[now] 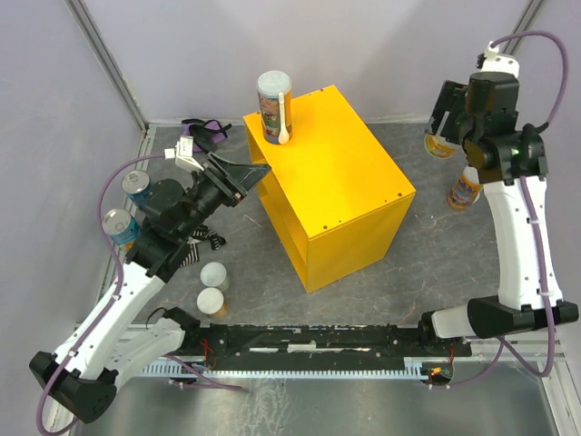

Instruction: Place and organize the canned foods onto the counter

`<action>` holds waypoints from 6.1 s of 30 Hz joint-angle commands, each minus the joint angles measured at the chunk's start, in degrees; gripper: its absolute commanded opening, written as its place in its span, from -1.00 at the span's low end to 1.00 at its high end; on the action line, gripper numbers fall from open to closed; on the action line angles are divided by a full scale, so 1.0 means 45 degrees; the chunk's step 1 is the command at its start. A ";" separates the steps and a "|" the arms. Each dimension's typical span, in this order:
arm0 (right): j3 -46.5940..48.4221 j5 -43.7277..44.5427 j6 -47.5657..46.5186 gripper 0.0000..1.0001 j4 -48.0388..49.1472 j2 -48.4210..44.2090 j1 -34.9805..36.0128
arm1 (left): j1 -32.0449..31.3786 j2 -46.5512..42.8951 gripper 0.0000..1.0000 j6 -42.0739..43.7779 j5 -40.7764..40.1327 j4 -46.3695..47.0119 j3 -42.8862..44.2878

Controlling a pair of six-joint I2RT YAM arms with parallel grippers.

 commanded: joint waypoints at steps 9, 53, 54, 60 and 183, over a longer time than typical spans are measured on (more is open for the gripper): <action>0.3927 -0.0959 0.0034 -0.98 -0.1326 -0.1092 0.0098 | 0.0067 -0.1004 0.32 -0.0037 0.0462 -0.0229 -0.0205; 0.8796 0.0650 0.0424 -0.98 -0.4518 0.3055 1.0189 | 0.0059 -0.2331 0.32 0.0051 -0.0017 -0.1715 -0.0239; 0.8797 0.0764 0.0424 -0.98 -0.4566 0.3129 1.0394 | 0.0062 -0.2335 0.32 0.0066 -0.0018 -0.1725 -0.0249; 0.8798 0.1309 0.0352 -0.98 -0.5014 0.3510 1.1309 | 0.0070 -0.2319 0.32 0.0165 -0.0027 -0.1774 -0.0203; -0.5402 0.5677 0.5483 0.98 0.3306 0.3547 -0.2138 | 0.0104 -0.1753 0.44 0.3335 -0.0513 0.0628 -0.2181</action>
